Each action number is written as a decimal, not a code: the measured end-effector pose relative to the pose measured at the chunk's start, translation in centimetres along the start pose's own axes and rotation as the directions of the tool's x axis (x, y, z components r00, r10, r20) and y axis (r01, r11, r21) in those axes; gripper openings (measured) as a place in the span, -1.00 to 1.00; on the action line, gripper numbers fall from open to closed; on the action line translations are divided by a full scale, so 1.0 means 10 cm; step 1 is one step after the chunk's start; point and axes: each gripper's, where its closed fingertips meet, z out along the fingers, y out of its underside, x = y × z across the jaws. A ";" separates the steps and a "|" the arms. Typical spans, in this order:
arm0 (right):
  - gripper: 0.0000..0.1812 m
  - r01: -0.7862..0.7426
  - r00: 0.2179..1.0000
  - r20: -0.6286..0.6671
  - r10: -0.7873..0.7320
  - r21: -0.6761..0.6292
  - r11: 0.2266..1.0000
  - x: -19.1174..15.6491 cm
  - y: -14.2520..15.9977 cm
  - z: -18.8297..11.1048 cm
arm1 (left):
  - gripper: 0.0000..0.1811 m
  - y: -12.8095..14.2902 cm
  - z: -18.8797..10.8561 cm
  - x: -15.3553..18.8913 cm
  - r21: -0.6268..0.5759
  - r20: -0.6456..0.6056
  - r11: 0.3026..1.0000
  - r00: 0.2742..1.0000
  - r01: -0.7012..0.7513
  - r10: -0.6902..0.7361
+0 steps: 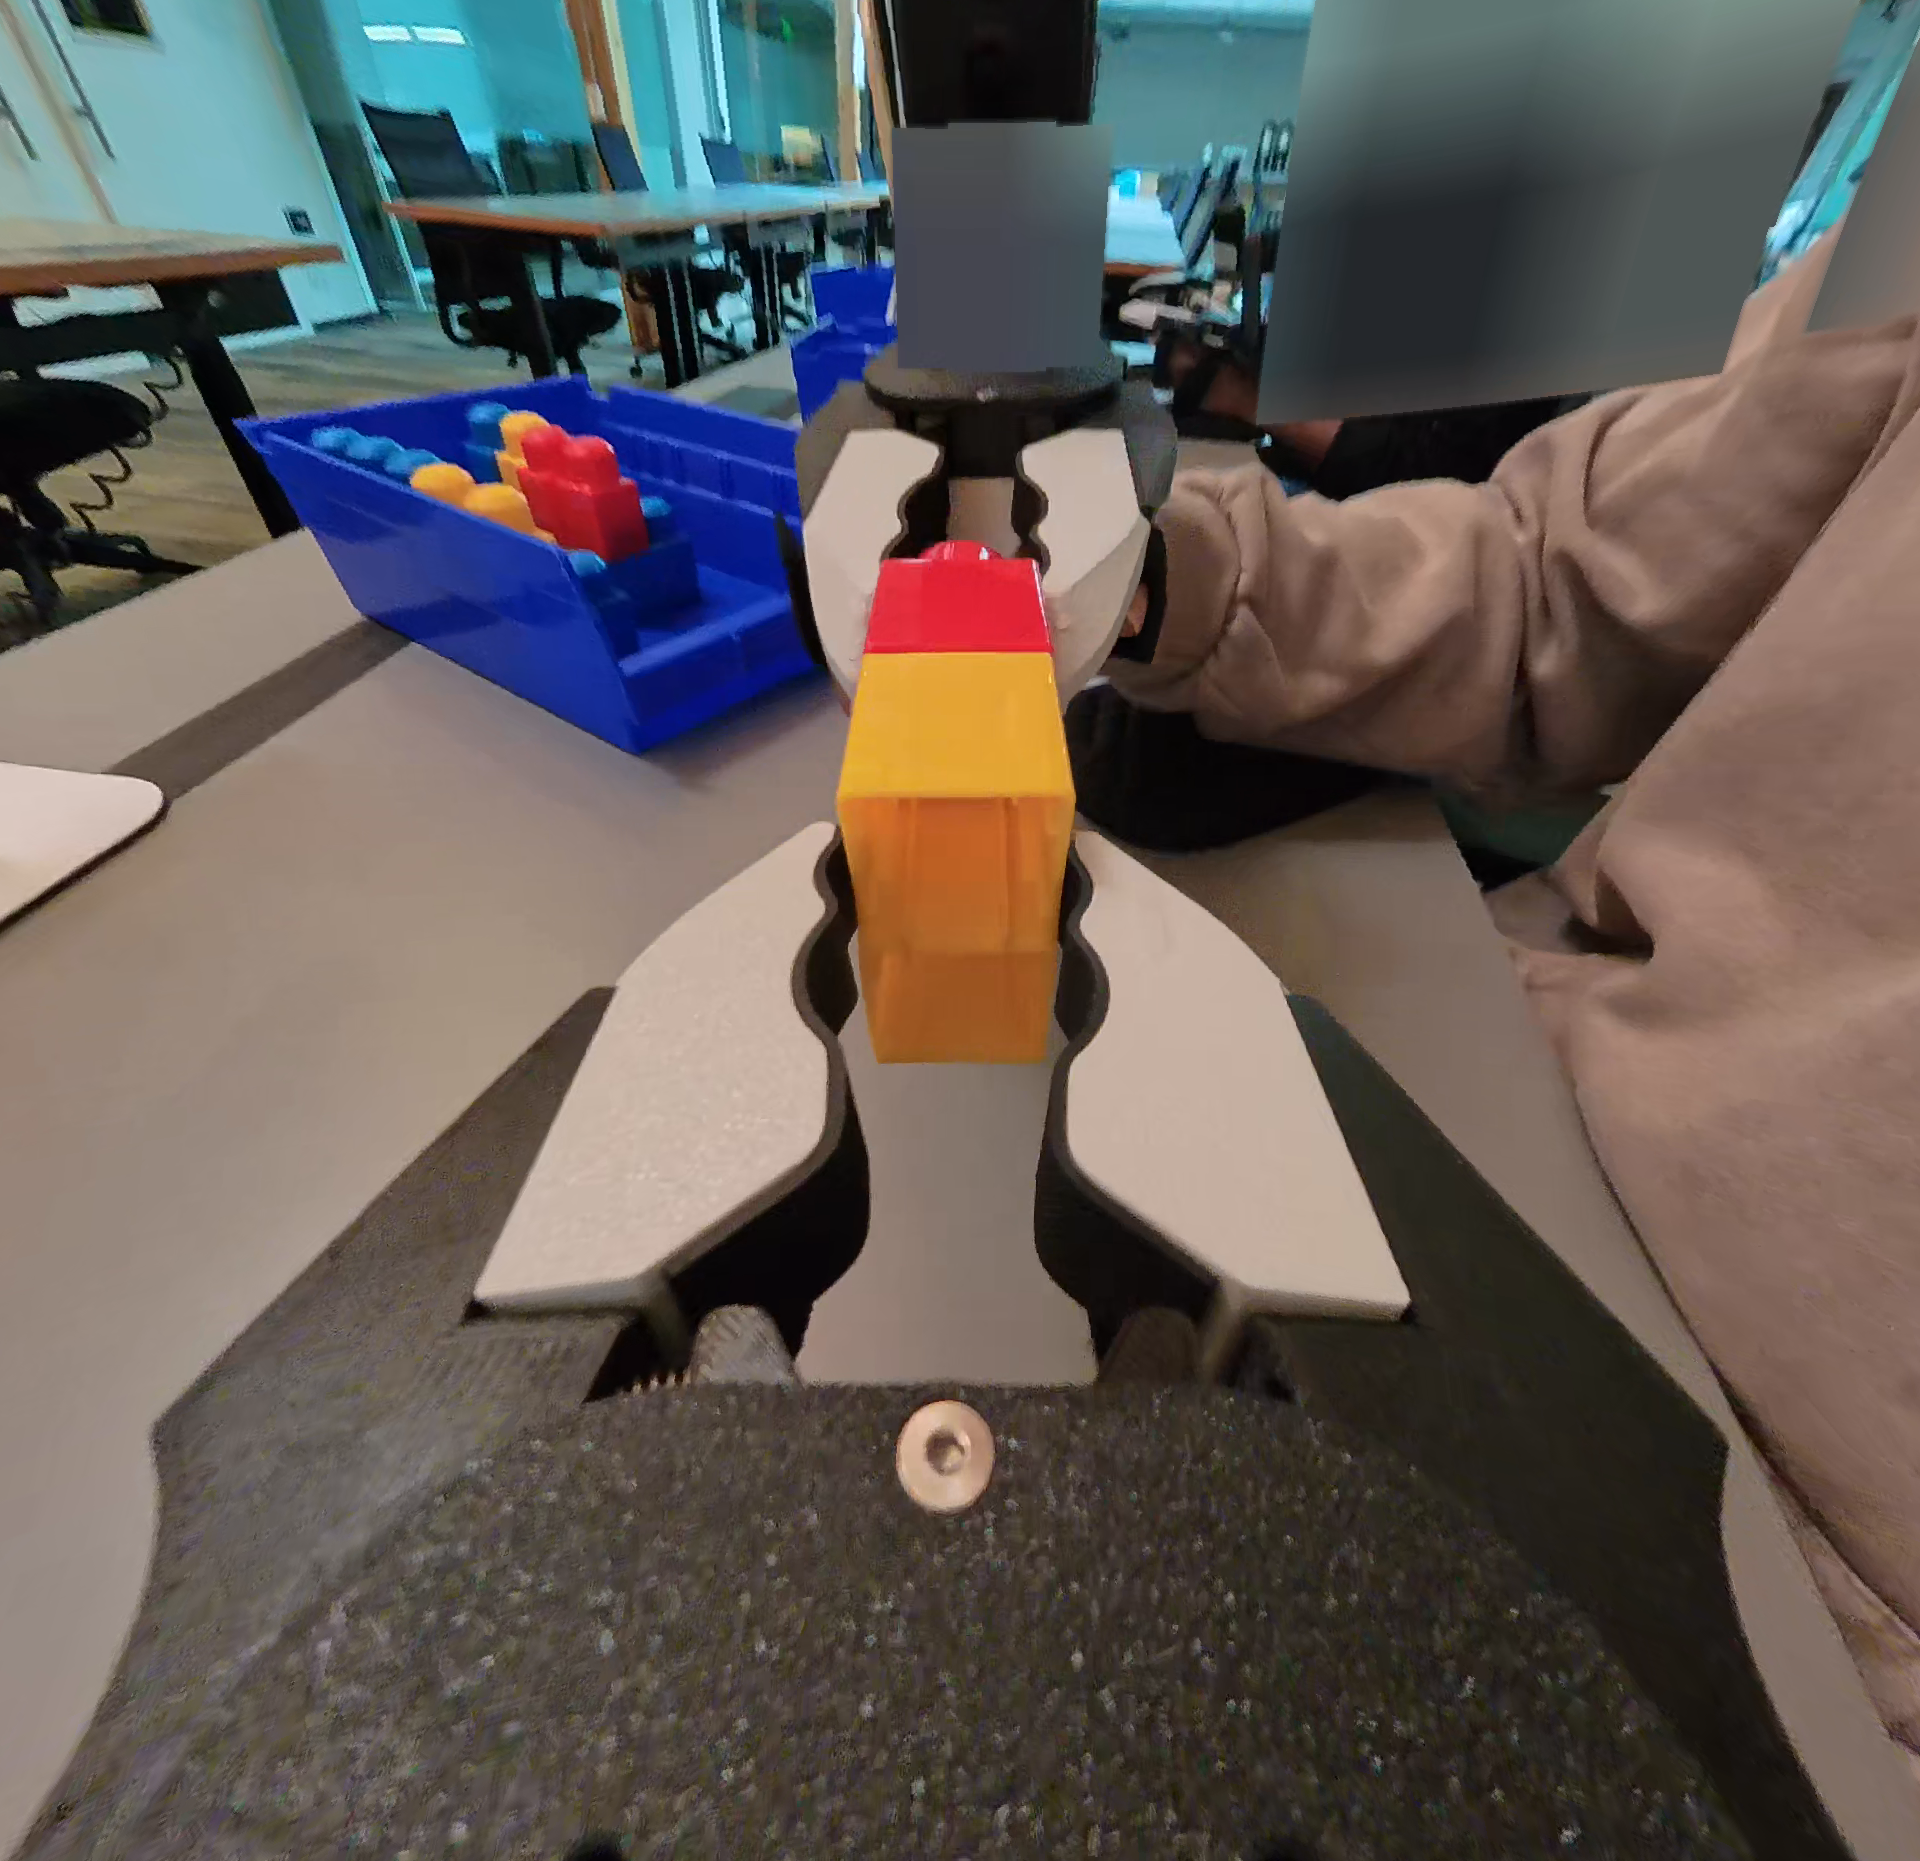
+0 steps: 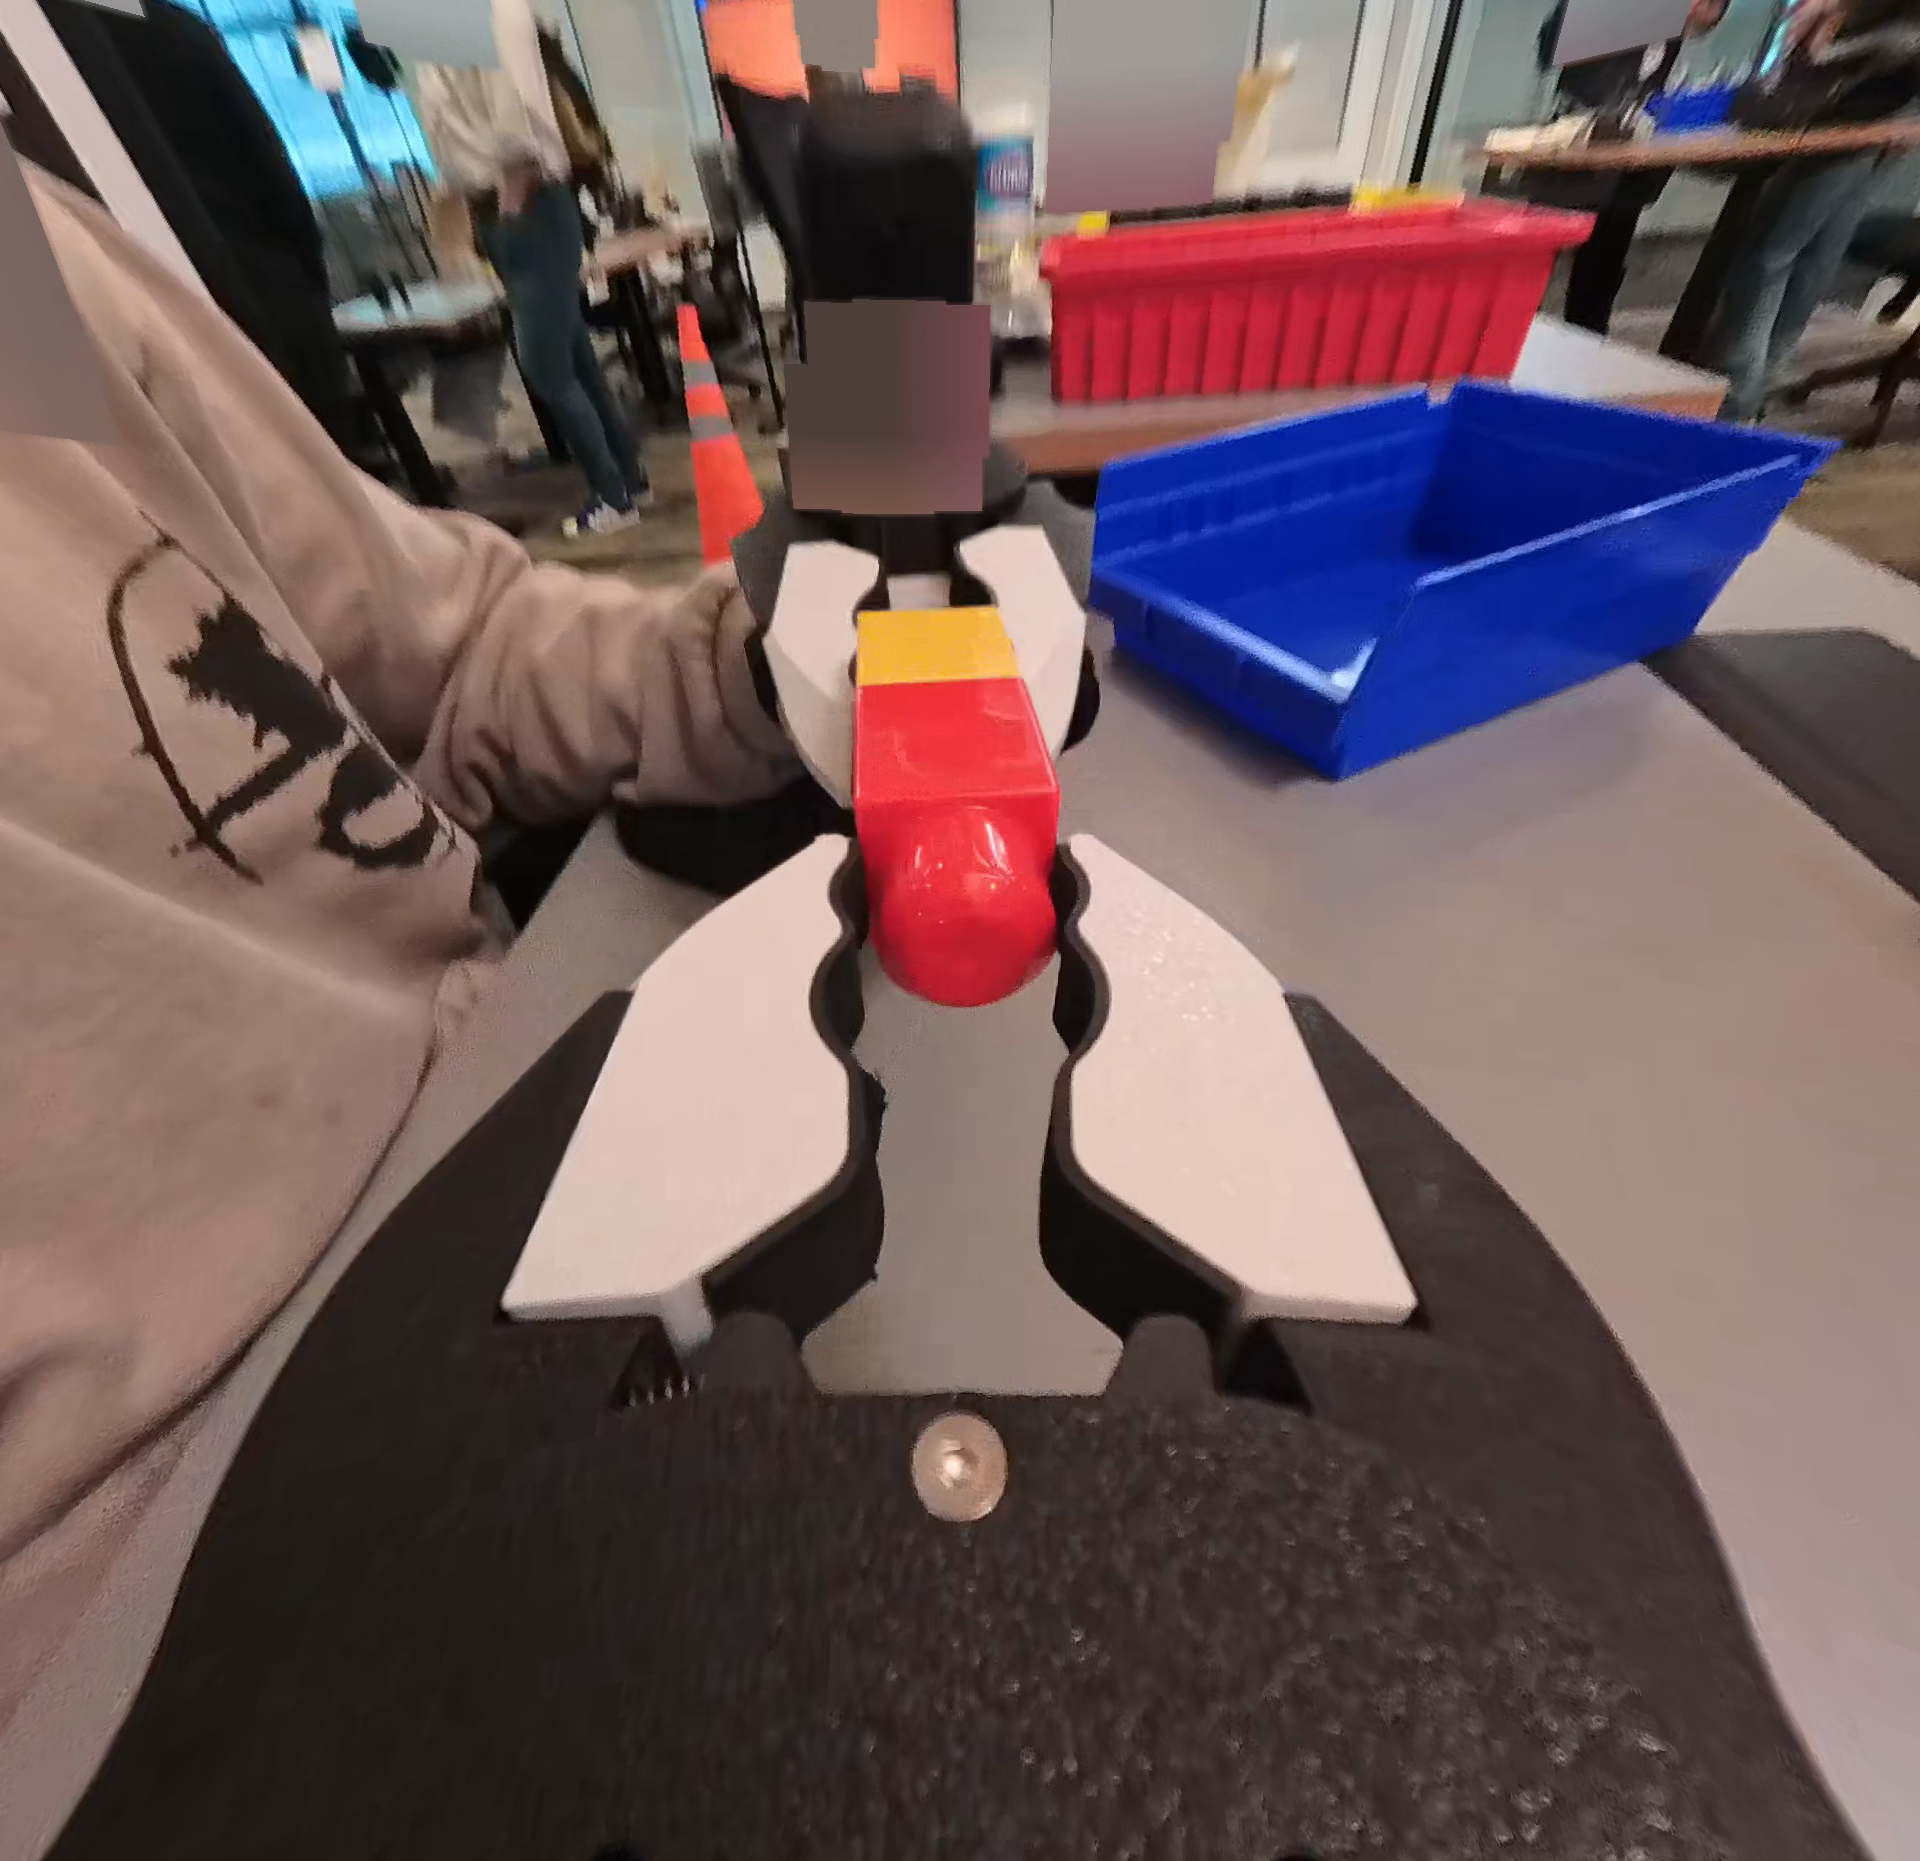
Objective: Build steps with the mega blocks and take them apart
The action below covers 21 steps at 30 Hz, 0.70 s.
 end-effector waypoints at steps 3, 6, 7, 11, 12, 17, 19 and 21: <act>-0.63 0.018 1.000 0.007 -0.017 -0.103 0.995 -0.01 0.18 -0.02 | -0.59 0.13 0.06 0.02 -0.069 -0.012 0.998 1.000 -0.003 0.002; -0.63 0.036 0.999 0.000 -0.037 -0.192 0.981 0.00 0.35 -0.02 | -0.60 0.22 0.09 0.02 -0.111 -0.016 0.994 1.000 -0.003 0.002; -0.63 0.040 0.999 -0.004 -0.042 -0.201 0.979 0.01 0.37 -0.03 | -0.60 0.25 0.09 0.01 -0.125 -0.014 0.992 1.000 -0.006 0.004; -0.63 0.035 0.999 -0.006 -0.037 -0.230 0.973 0.02 0.45 -0.04 | -0.59 0.34 0.13 0.01 -0.169 -0.005 0.985 1.000 -0.020 0.020; -0.63 0.029 1.000 -0.004 -0.031 -0.227 0.973 0.02 0.46 -0.04 | -0.59 0.35 0.14 0.02 -0.166 -0.004 0.986 1.000 -0.023 0.023; -0.63 0.027 0.999 -0.012 -0.030 -0.218 0.976 0.01 0.44 -0.06 | -0.59 0.36 0.17 0.03 -0.173 0.009 0.983 0.998 -0.061 0.063; -0.63 0.033 0.999 -0.015 -0.037 -0.221 0.975 0.00 0.45 -0.06 | -0.59 0.37 0.17 0.04 -0.170 0.005 0.984 0.998 -0.058 0.060; -0.63 0.037 0.999 -0.020 -0.042 -0.214 0.976 -0.01 0.45 -0.06 | -0.59 0.35 0.16 0.04 -0.152 0.003 0.987 0.998 -0.057 0.058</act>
